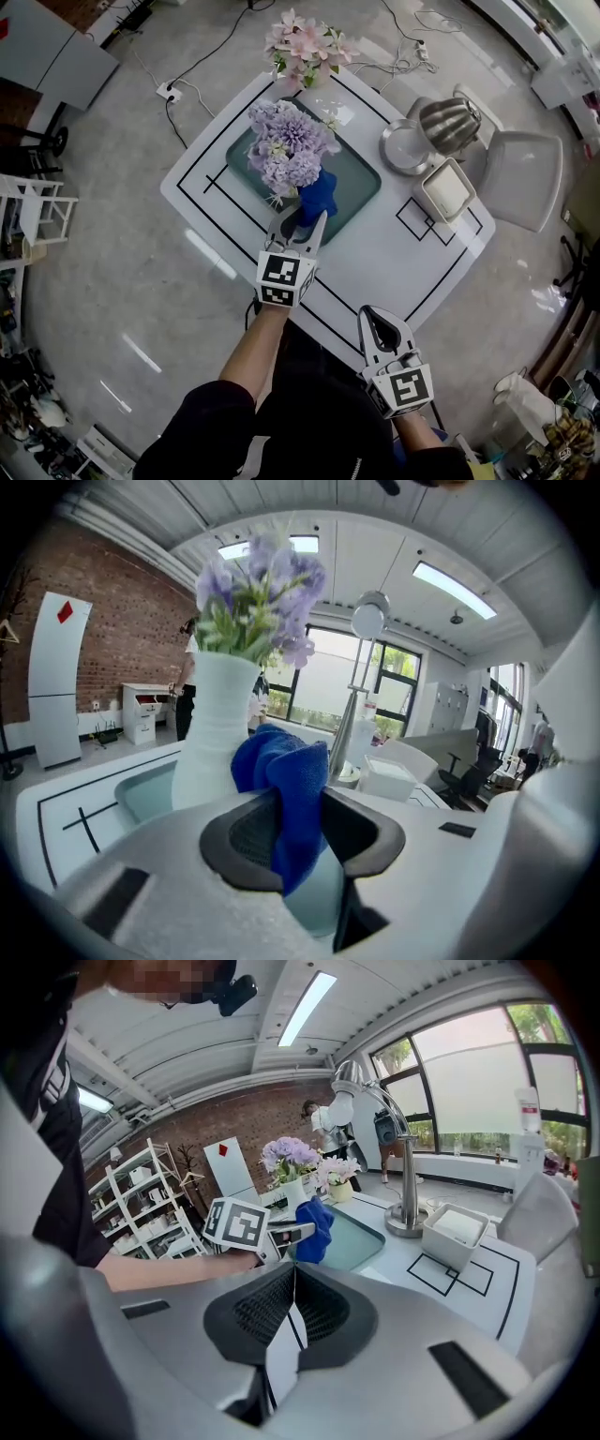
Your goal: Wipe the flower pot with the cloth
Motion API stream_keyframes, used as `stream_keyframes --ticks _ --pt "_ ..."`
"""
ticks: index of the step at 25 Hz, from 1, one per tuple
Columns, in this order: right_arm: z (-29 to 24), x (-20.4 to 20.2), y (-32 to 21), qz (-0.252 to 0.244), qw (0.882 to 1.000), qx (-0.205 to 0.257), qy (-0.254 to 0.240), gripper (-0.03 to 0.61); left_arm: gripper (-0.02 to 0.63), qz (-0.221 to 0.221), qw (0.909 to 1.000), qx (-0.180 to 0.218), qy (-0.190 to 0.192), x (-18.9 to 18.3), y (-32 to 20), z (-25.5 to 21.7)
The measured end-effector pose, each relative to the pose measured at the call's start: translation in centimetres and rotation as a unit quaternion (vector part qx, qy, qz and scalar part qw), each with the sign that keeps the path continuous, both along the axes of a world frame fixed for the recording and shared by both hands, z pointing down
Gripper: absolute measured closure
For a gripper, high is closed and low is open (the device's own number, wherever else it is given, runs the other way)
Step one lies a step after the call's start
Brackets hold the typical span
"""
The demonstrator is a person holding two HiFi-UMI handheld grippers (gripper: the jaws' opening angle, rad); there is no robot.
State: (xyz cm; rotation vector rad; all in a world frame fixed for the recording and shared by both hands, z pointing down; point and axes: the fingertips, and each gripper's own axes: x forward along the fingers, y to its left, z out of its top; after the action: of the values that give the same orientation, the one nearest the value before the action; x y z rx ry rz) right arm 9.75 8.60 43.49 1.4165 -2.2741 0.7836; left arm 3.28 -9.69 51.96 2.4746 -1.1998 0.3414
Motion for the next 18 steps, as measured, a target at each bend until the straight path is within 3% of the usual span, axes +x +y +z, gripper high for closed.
stream_keyframes --ticks 4,7,14,18 --pt "0.1 -0.9 -0.2 -0.015 1.000 -0.001 0.000 0.569 0.489 -0.005 0.9989 0.047 -0.004 -2.7 0.9 -3.7" --pt "0.1 -1.9 -0.7 -0.027 1.000 0.000 -0.001 0.569 0.489 -0.011 0.9983 0.056 -0.012 -4.4 0.7 -3.9" --pt "0.3 -4.6 -3.4 -0.047 0.999 0.002 0.000 0.569 0.489 -0.015 0.9998 0.001 -0.011 -6.2 0.1 0.5" --pt "0.4 -5.5 -5.0 -0.051 0.999 -0.004 0.002 0.569 0.489 -0.004 0.9999 -0.009 -0.010 -6.4 0.1 1.9"
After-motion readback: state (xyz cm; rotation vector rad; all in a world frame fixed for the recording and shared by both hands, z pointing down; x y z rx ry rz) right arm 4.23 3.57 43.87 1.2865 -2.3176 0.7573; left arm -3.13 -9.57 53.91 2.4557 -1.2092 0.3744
